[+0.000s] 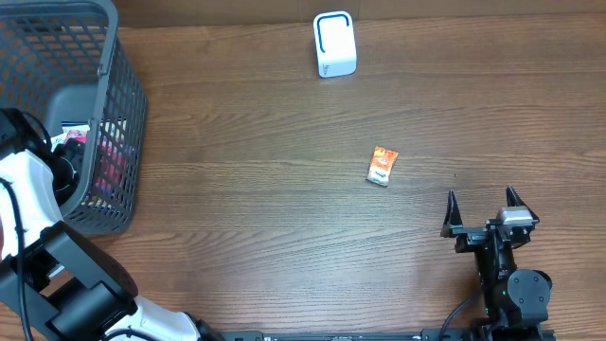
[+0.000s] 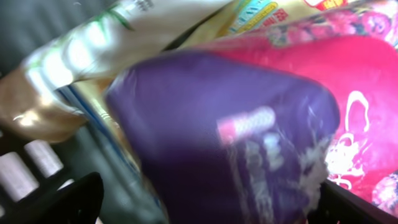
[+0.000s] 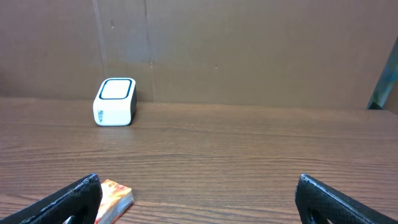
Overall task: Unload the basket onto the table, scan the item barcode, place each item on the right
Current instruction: 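Return the left gripper into the grey basket, then grasp the purple and pink wipes pack with the left gripper, lift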
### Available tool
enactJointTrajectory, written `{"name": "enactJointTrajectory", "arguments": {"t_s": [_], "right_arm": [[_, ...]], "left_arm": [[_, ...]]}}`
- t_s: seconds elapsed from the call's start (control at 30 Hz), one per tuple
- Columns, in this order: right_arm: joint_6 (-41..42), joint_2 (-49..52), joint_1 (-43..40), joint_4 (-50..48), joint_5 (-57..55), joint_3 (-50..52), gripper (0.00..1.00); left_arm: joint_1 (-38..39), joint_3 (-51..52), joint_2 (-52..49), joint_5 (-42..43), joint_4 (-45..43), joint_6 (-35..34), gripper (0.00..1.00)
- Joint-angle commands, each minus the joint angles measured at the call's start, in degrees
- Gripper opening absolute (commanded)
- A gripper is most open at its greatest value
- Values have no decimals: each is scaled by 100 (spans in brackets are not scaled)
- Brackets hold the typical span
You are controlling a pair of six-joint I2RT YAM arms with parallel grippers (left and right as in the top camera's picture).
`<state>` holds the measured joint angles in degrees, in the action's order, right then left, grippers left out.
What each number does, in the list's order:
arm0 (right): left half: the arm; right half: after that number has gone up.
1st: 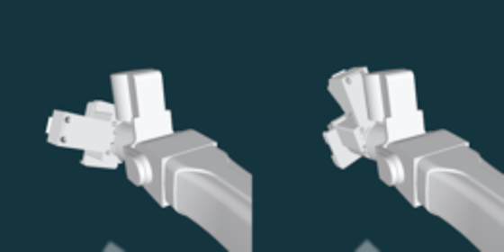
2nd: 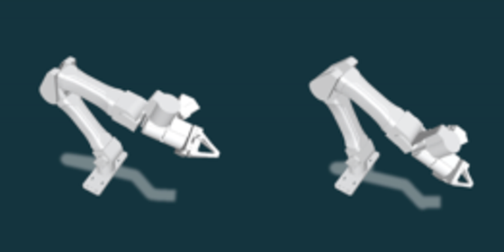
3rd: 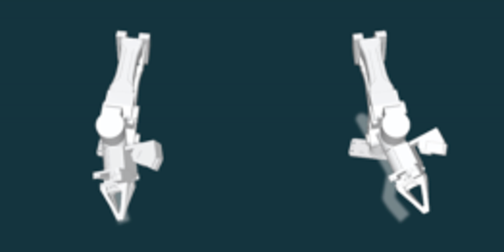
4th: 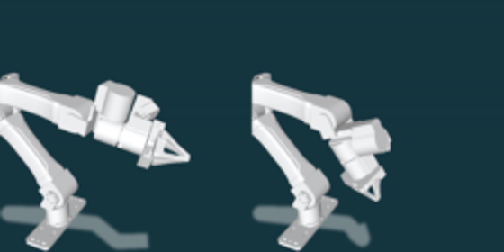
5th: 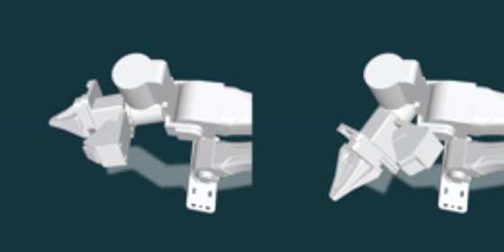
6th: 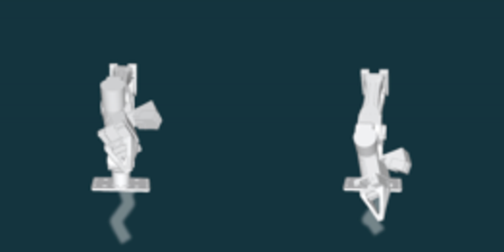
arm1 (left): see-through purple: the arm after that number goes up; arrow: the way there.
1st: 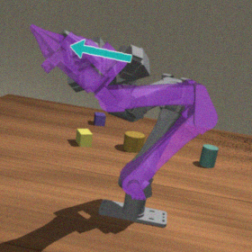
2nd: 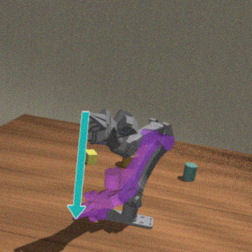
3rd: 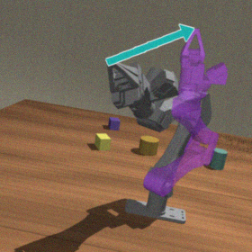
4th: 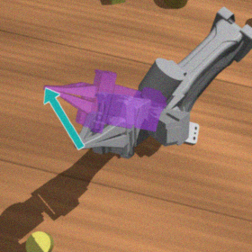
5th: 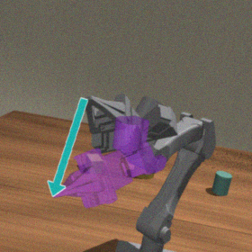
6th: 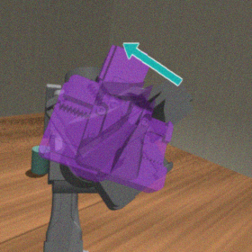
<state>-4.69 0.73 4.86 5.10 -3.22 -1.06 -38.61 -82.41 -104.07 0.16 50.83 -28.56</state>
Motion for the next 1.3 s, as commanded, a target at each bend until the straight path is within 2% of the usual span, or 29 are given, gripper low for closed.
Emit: {"name": "enactJointTrajectory", "arguments": {"t_s": [0.0, 0.1, 0.17, 0.23, 0.33, 0.43, 0.9, 1.27], "right_arm": [[37, -57, -22, -48, -13, 57, 100], [37, -57, -22, -48, -13, 57, 100], [37, -57, -22, -48, -13, 57, 100], [37, -57, -22, -48, -13, 57, 100], [37, -57, -22, -48, -13, 57, 100], [37, -57, -22, -48, -13, 57, 100], [37, -57, -22, -48, -13, 57, 100], [37, -57, -22, -48, -13, 57, 100]], "left_arm": [[17, 254, -20, 332, -229, 31, 97], [50, 525, -20, 452, -525, 83, 98], [52, 682, -20, 479, -680, 140, 88], [50, 750, -20, 474, -761, 181, 69], [31, 719, -15, 452, -787, 179, 28], [26, 573, -9, 459, -723, 177, 5], [28, -1644, 2, 586, 1141, 173, 4], [28, -1788, -2, 535, 1338, 177, 5]]}}
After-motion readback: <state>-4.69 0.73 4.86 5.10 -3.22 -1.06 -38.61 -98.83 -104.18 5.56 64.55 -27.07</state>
